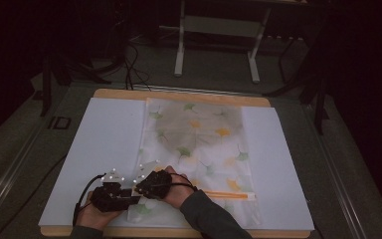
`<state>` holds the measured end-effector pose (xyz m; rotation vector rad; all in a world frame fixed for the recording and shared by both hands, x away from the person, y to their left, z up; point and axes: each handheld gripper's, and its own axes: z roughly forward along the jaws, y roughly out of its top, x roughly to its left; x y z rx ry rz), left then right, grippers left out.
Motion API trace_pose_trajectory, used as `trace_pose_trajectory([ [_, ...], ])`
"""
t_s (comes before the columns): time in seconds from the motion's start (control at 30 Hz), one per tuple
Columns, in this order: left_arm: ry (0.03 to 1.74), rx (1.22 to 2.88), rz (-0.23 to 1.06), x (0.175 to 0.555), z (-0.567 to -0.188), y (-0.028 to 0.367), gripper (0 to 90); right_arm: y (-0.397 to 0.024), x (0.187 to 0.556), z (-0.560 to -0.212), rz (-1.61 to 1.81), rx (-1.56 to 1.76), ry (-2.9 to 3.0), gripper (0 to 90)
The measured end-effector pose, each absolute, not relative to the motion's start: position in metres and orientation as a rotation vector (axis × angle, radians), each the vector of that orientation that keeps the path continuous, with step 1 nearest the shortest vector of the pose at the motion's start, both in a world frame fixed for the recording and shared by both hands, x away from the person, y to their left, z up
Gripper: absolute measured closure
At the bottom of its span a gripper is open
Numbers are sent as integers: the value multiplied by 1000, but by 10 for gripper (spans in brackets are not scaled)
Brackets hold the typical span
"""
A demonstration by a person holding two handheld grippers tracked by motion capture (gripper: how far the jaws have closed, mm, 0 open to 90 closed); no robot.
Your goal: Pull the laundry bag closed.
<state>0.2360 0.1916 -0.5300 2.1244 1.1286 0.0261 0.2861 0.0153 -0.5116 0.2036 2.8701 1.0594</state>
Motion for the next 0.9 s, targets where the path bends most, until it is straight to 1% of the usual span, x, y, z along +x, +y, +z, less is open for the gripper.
trace_pose_trajectory([
  [0.13, 1139, 2099, -15, 240, -532, 191, 595, 14, 286, -510, 1070, 213, 2864, 839],
  [0.33, 1149, 2076, -42, 242, -534, 193, 638, 11, 286, -507, 1069, 199, 2859, 840],
  [0.5, 1143, 2073, -61, 245, -534, 191, 655, 10, 286, -505, 1079, 190, 2854, 840],
  [0.63, 1134, 2079, -85, 245, -535, 190, 688, 10, 286, -503, 1080, 180, 2851, 840],
  [0.73, 1129, 2081, -100, 246, -535, 189, 725, 11, 285, -502, 1084, 171, 2849, 840],
  [0.9, 1115, 2083, -140, 247, -538, 190, 836, 10, 285, -503, 1084, 166, 2852, 840],
])
